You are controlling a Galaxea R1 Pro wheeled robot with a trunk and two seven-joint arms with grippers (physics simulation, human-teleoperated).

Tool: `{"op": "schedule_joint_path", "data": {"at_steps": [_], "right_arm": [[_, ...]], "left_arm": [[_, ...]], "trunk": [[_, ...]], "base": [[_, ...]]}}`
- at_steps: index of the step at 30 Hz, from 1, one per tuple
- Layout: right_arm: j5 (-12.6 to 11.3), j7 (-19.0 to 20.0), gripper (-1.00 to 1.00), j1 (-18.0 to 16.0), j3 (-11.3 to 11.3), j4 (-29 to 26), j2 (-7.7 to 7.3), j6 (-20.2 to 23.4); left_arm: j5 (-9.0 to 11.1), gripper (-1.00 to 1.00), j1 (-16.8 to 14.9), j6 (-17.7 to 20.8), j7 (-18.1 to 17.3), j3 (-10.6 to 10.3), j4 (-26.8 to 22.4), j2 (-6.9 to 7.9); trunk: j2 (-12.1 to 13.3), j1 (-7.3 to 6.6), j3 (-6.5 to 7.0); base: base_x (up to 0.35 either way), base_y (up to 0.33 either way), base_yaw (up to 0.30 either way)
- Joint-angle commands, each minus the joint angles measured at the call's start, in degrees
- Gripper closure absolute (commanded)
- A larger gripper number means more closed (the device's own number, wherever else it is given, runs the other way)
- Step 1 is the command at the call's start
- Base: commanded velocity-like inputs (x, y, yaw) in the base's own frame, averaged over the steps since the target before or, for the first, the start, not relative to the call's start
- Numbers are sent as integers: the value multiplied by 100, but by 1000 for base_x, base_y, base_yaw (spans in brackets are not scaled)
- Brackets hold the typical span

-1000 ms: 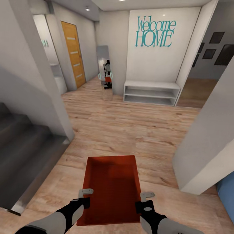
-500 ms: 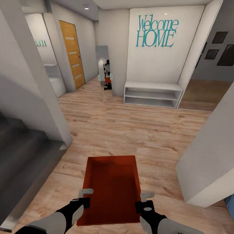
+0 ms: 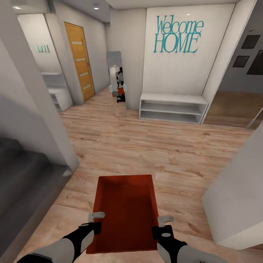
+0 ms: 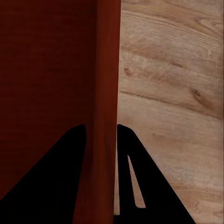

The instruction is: Move the two storage containers from the living room to the garage. In the garage, place one container on the floor and stack the other container on top of it (either order is fine).

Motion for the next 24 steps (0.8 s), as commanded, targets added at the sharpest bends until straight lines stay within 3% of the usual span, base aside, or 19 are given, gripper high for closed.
{"op": "schedule_joint_path", "data": {"at_steps": [1,24], "right_arm": [[40,-80,100,-5,-55,-5,-5,-127],[40,-80,100,-4,-55,-5,0,-127]], "left_arm": [[208,100,-2,48,74,411,-6,69],[208,100,-2,46,74,414,-5,71]], "trunk": [[-6,5,-8],[-6,5,-8]], "base": [[323,0,0],[323,0,0]]}}
